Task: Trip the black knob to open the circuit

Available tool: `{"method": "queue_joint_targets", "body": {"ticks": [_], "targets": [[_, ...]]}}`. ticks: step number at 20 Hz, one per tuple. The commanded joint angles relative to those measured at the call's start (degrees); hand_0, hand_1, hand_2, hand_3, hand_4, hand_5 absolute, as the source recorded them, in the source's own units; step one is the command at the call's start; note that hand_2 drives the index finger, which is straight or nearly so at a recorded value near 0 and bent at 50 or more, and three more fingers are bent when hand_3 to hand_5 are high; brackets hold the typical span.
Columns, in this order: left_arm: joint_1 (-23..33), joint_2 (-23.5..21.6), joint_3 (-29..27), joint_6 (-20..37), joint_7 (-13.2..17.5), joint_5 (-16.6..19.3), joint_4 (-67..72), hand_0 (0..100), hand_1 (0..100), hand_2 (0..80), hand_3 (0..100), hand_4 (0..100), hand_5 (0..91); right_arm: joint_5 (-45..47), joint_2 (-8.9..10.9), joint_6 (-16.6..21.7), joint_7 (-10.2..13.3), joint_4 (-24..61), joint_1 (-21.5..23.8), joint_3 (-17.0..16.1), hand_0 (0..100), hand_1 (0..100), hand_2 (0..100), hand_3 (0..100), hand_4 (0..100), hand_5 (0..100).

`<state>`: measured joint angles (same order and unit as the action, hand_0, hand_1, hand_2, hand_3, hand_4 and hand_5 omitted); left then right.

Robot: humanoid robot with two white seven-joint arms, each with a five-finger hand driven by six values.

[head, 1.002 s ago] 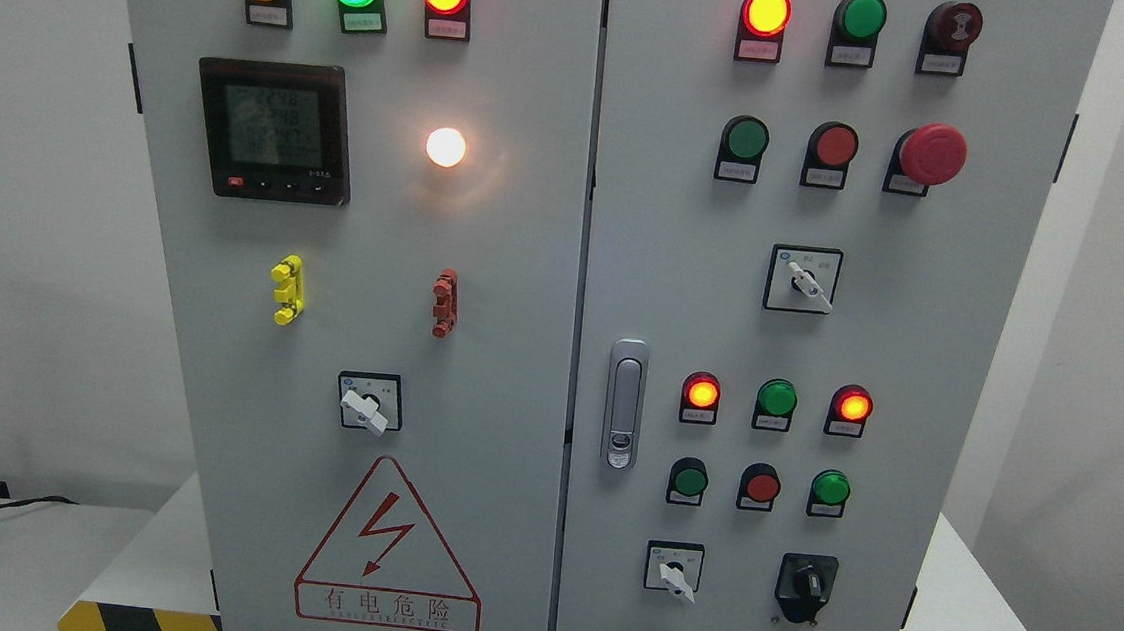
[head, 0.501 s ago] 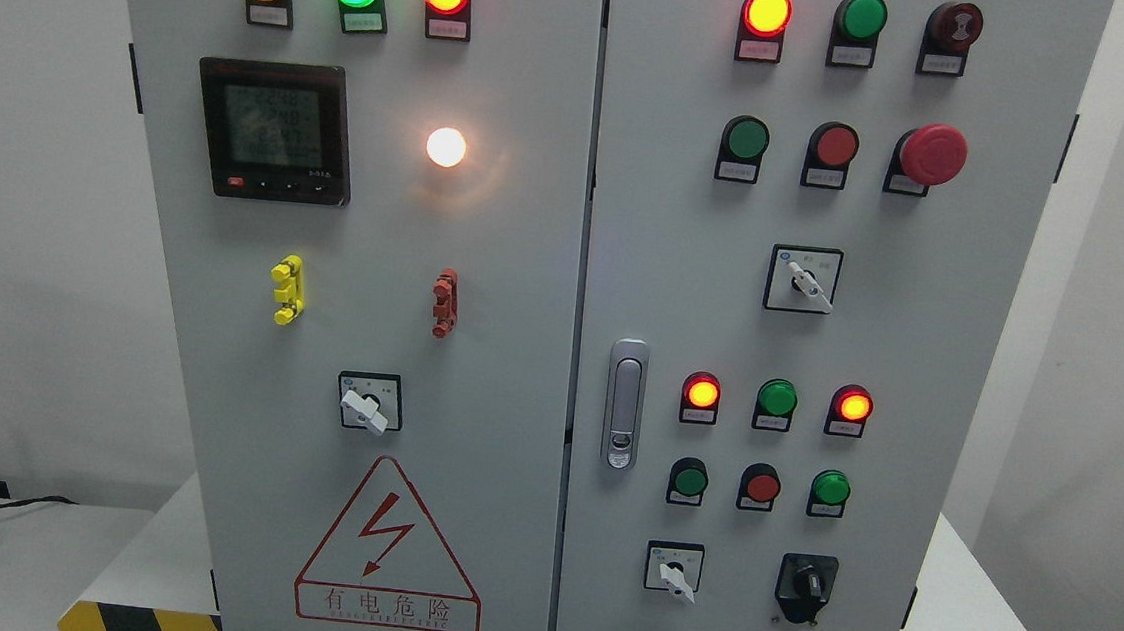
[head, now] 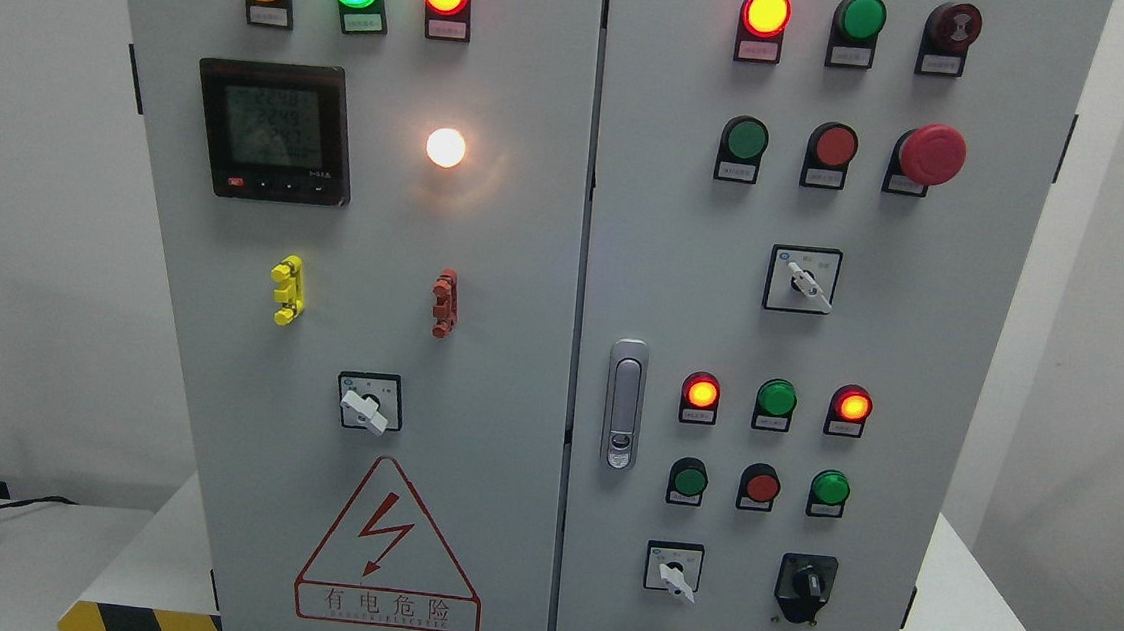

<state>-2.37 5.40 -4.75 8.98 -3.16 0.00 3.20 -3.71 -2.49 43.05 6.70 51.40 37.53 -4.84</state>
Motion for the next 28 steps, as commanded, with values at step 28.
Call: {"method": "queue_joint_targets", "body": {"ticks": [28], "targets": [[0.00,-0.03,0.00,-0.02,0.00,1.76,0.05,12,39,0.0,0,0,0.0,0.45,0.73,6.79,0.77,52.21,3.08,-9.13,28,65,37,63,60,66]]}}
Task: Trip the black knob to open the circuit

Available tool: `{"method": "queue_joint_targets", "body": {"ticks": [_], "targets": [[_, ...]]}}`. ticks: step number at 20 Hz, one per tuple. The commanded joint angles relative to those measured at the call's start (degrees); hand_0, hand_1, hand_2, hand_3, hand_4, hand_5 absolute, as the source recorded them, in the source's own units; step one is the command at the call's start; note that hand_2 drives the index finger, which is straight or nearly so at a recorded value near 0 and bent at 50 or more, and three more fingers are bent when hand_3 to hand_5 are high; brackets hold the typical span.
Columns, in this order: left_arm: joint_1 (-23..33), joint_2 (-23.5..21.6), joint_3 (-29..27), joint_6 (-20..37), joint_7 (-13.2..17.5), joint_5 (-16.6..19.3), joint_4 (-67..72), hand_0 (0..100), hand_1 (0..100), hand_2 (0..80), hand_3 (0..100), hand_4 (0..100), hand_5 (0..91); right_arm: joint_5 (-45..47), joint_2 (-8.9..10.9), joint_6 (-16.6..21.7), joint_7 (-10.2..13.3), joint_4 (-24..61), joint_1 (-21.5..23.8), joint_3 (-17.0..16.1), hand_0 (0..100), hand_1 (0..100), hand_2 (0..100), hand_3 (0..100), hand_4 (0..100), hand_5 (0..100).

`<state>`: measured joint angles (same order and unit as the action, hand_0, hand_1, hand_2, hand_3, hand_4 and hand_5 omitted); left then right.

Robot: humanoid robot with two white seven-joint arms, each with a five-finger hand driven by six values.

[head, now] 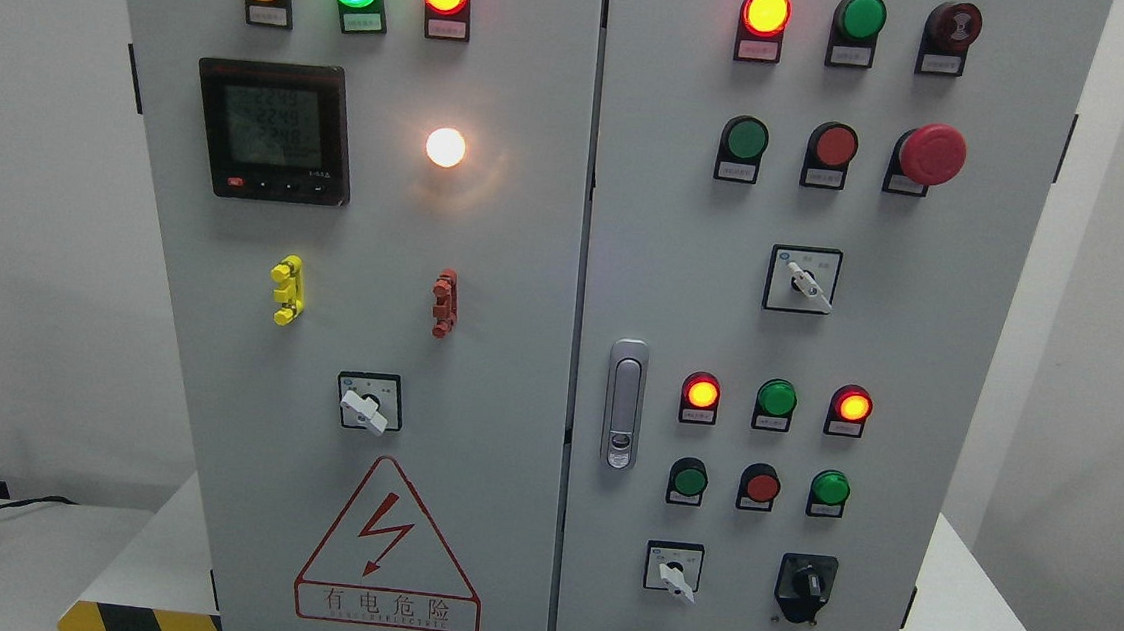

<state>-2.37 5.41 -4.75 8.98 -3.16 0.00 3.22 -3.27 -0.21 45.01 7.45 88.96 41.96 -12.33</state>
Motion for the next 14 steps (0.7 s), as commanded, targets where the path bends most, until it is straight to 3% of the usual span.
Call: {"method": "queue_joint_targets", "body": {"ticks": [1,7,14], "targets": [[0.00,-0.04,0.00,-0.02,0.00,1.76,-0.05,12,39,0.0,0,0,0.0,0.01,-1.72,4.30,0.03,15.62,-2.13,-1.65,28,65,37,63,60,66],[0.00,-0.04,0.00,-0.02,0.00,1.76,-0.05,12,39,0.0,0,0,0.0,-0.16,-2.08,0.70,0.03,19.50,-7.06,-1.38,29,64,37,63,59,67],[0.00,-0.04,0.00,-0.02,0.00,1.76,-0.05,12,39,0.0,0,0,0.0,-0.60,-2.08,-11.24,0.03,20.64,-15.58,-0.86,26,64,37,63,60,70]]}}
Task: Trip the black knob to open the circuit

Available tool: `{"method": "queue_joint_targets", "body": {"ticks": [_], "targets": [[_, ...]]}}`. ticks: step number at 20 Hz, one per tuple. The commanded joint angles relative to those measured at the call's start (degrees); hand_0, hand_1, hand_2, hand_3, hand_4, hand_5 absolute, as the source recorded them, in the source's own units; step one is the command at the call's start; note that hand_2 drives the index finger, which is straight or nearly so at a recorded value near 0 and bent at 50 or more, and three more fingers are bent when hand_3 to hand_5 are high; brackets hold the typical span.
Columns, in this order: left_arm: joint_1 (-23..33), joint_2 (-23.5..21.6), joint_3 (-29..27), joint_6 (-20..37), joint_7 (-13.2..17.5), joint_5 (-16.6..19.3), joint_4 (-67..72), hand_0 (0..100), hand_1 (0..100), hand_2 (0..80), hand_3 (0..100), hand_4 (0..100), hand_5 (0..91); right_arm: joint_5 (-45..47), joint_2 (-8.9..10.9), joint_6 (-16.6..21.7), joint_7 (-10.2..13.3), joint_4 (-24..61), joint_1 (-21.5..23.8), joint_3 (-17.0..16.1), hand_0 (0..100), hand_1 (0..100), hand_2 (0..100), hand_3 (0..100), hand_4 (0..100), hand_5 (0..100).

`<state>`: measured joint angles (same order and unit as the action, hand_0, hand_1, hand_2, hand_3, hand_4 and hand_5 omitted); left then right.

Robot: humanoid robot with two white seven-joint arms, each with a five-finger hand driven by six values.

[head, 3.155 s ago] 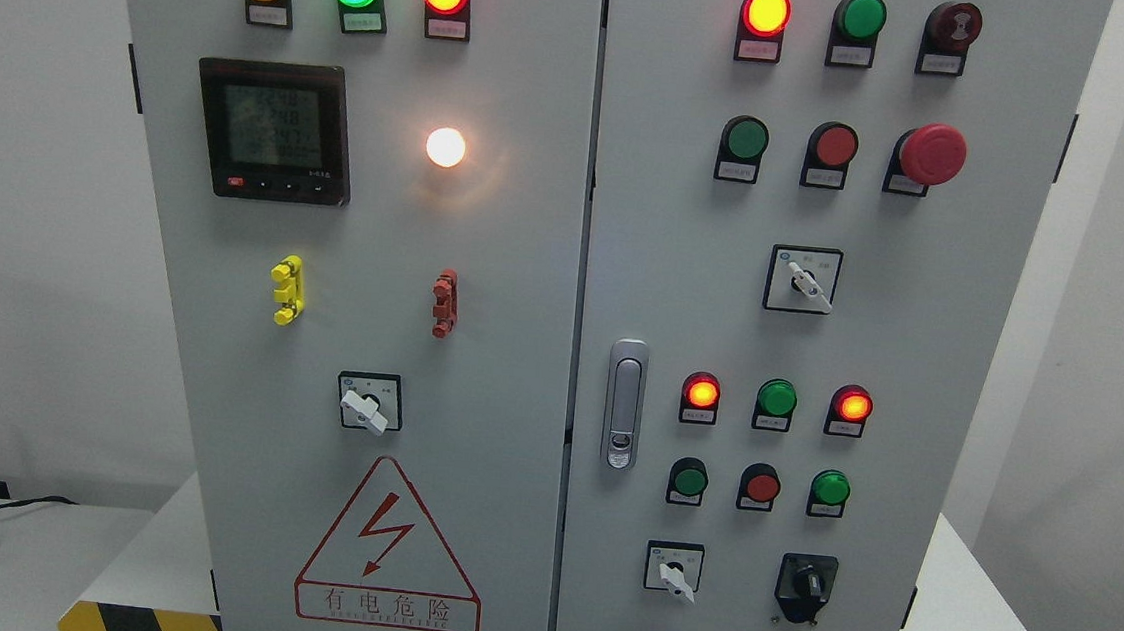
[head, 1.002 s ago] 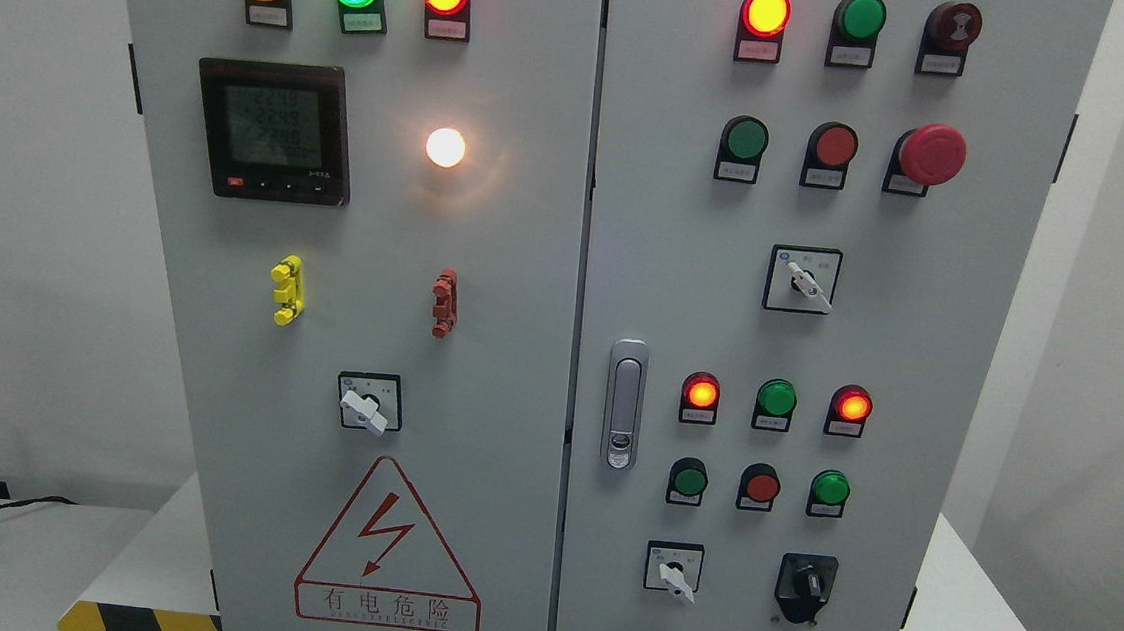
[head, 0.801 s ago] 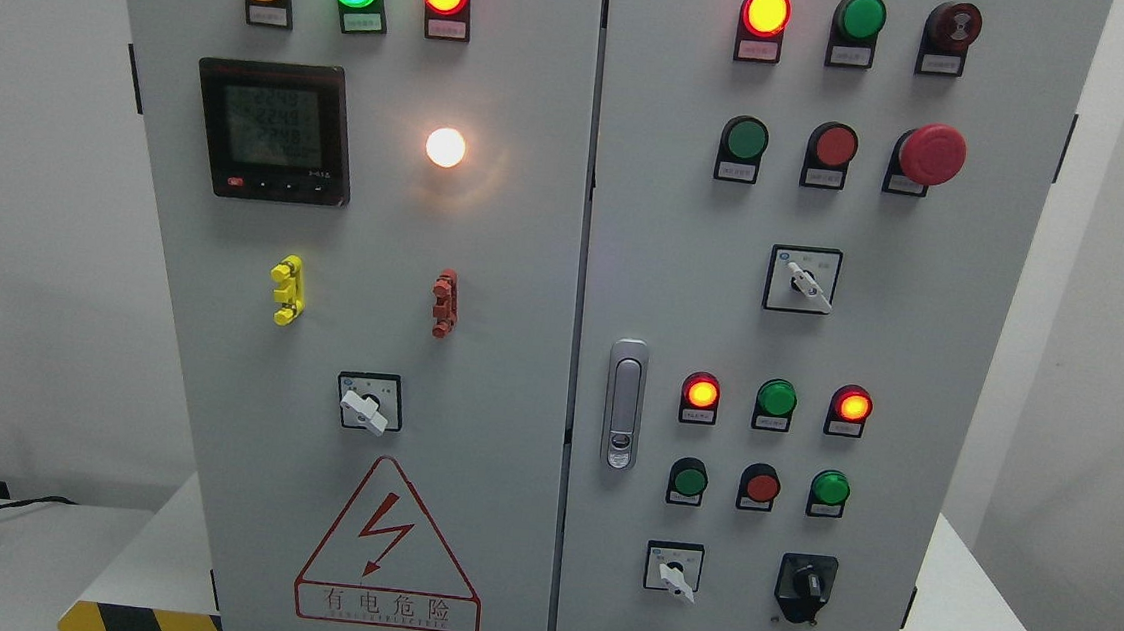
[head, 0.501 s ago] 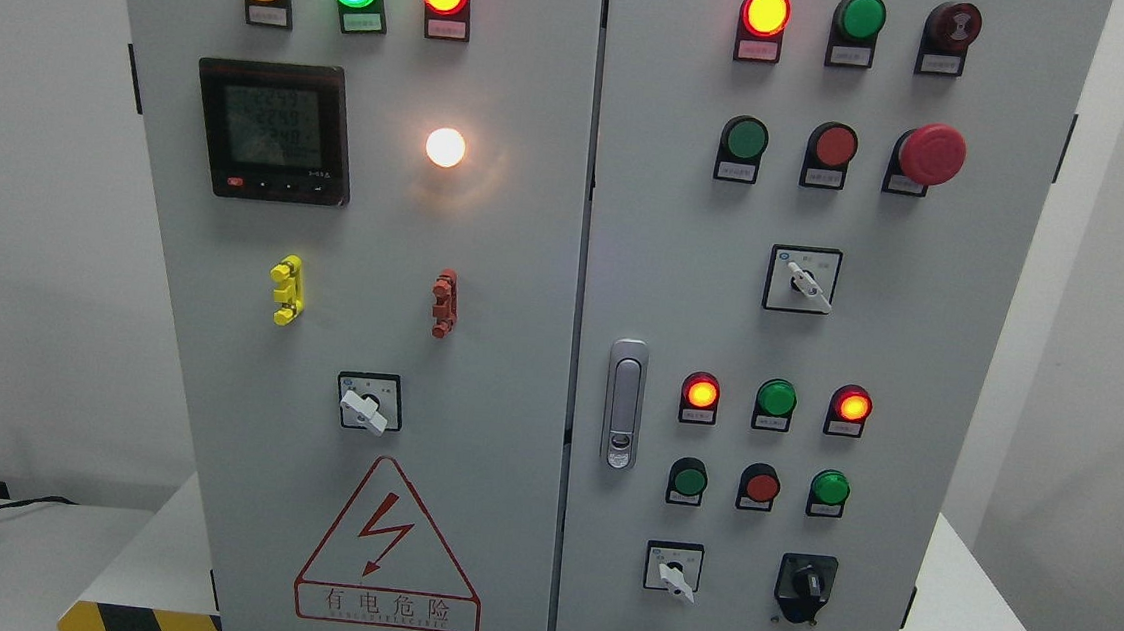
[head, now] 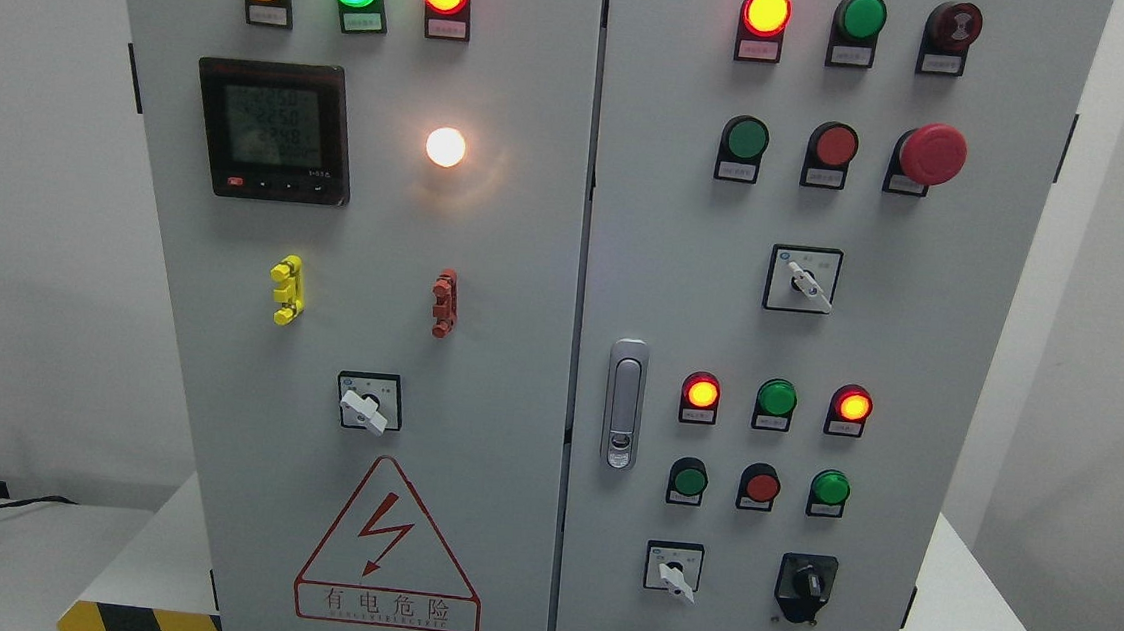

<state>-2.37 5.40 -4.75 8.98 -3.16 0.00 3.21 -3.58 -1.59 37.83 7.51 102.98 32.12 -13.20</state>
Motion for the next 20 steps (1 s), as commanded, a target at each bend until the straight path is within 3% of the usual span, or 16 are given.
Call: {"method": "queue_joint_targets", "body": {"ticks": [1,5,11,20], "targets": [[0.00,0.05,0.00,-0.02,0.00,1.76,-0.04,12,39,0.0,0,0,0.0,-0.37,-0.69,-5.38,0.40,6.62,-6.80,0.36,23,65,37,64,61,70],[0.00,-0.04,0.00,-0.02,0.00,1.76,-0.04,12,39,0.0,0,0,0.0,-1.68,-0.69,-13.11,4.00,6.62,-11.90,2.47,17,68,37,66,66,77],[0.00,0.05,0.00,-0.02,0.00,1.76,0.05,12,39,0.0,0,0,0.0,-3.62,-0.69,-20.41,6.81,6.09,-17.87,5.99,15,72,39,69,70,81],[0.00,0.05,0.00,-0.02,0.00,1.76,-0.04,12,39,0.0,0,0,0.0,-5.38,-1.83,-26.66,7.44,5.47,-23.07,7.92,19,71,41,70,70,82]]}}
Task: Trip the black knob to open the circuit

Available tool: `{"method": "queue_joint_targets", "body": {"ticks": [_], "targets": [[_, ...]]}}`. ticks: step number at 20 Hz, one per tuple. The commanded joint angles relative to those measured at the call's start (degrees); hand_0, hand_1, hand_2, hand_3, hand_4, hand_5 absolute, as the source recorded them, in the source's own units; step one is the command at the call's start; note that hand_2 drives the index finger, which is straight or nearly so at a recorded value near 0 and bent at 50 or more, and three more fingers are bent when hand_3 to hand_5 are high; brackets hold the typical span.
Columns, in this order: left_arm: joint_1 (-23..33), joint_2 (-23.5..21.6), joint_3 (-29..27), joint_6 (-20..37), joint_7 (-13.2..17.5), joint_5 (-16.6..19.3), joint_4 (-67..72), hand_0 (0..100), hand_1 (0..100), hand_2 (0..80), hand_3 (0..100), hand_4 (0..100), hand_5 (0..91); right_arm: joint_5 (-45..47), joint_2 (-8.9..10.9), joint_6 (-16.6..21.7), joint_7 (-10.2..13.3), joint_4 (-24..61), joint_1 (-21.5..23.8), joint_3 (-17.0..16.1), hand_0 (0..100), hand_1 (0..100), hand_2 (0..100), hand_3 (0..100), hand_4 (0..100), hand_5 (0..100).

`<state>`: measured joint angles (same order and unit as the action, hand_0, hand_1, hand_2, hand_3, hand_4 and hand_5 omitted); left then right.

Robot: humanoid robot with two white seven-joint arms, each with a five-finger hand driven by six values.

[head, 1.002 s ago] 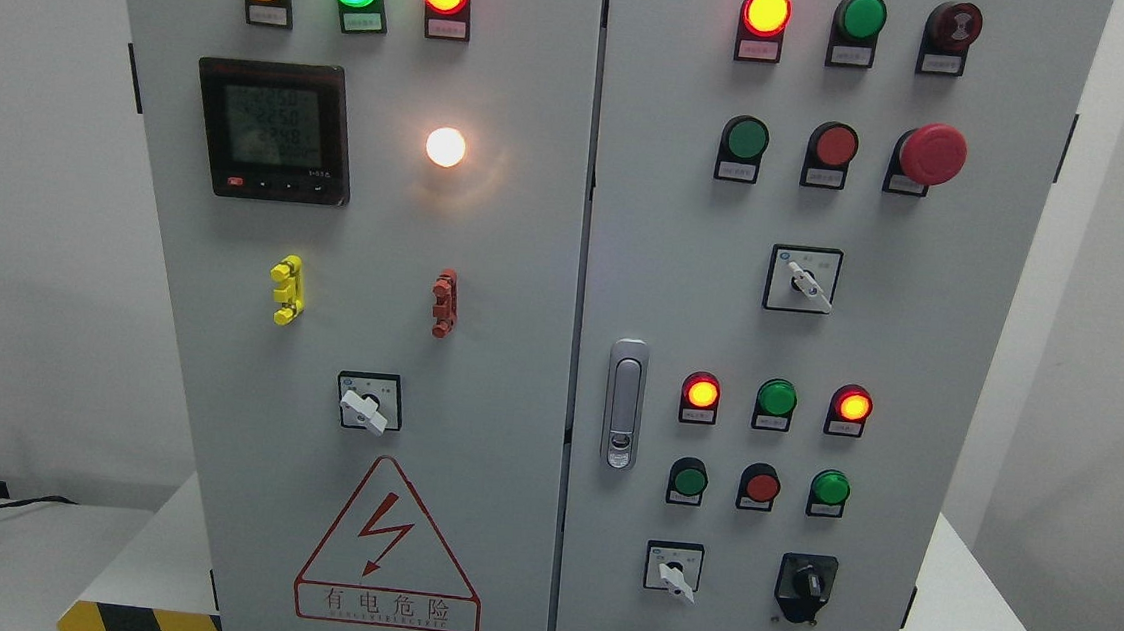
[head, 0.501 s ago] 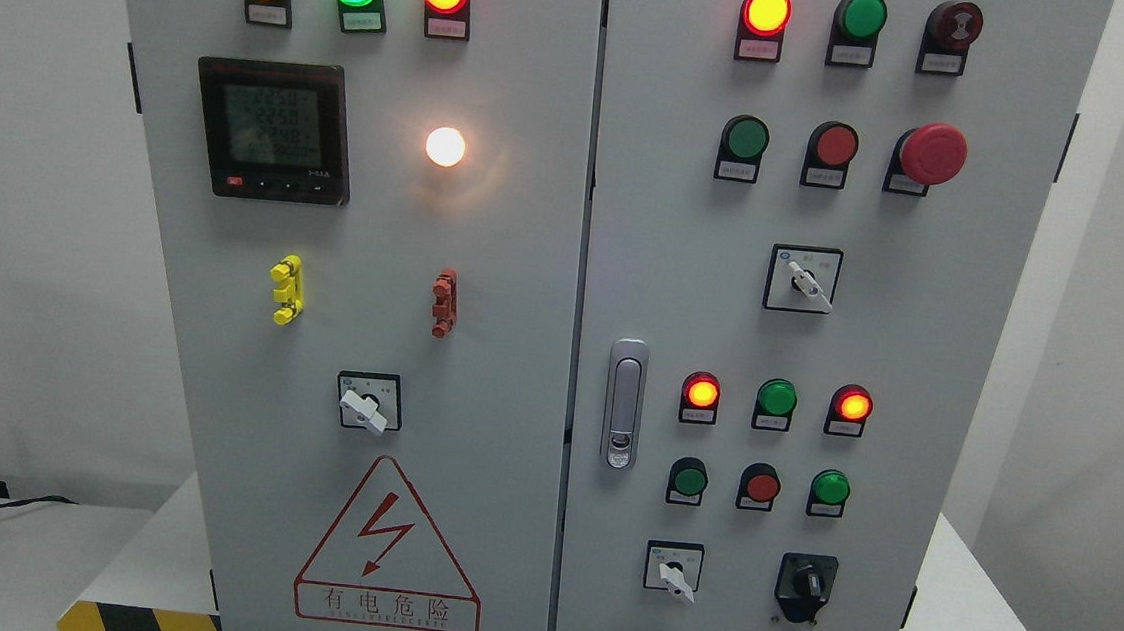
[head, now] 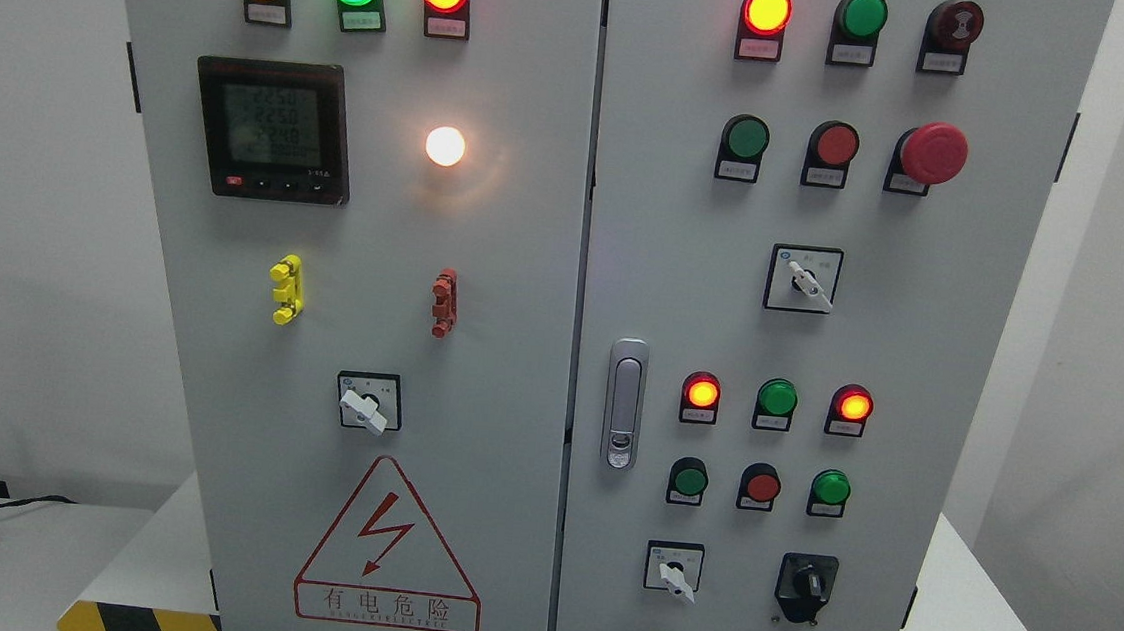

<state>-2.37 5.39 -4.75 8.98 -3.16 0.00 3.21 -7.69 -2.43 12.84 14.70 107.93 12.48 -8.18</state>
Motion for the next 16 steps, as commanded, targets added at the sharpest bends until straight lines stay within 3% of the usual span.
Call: {"method": "queue_joint_targets", "body": {"ticks": [1,16], "targets": [[0.00,-0.03,0.00,-0.02,0.00,1.76,0.04,12,39,0.0,0,0,0.0,-1.45,-1.09,-2.54,0.24,0.44,-3.78,3.00,19,71,41,70,70,82],[0.00,0.06,0.00,-0.02,0.00,1.76,-0.04,12,39,0.0,0,0,0.0,-4.53,-1.53,-10.99,0.77,-4.12,-10.54,5.11,20,74,42,71,71,82]]}}
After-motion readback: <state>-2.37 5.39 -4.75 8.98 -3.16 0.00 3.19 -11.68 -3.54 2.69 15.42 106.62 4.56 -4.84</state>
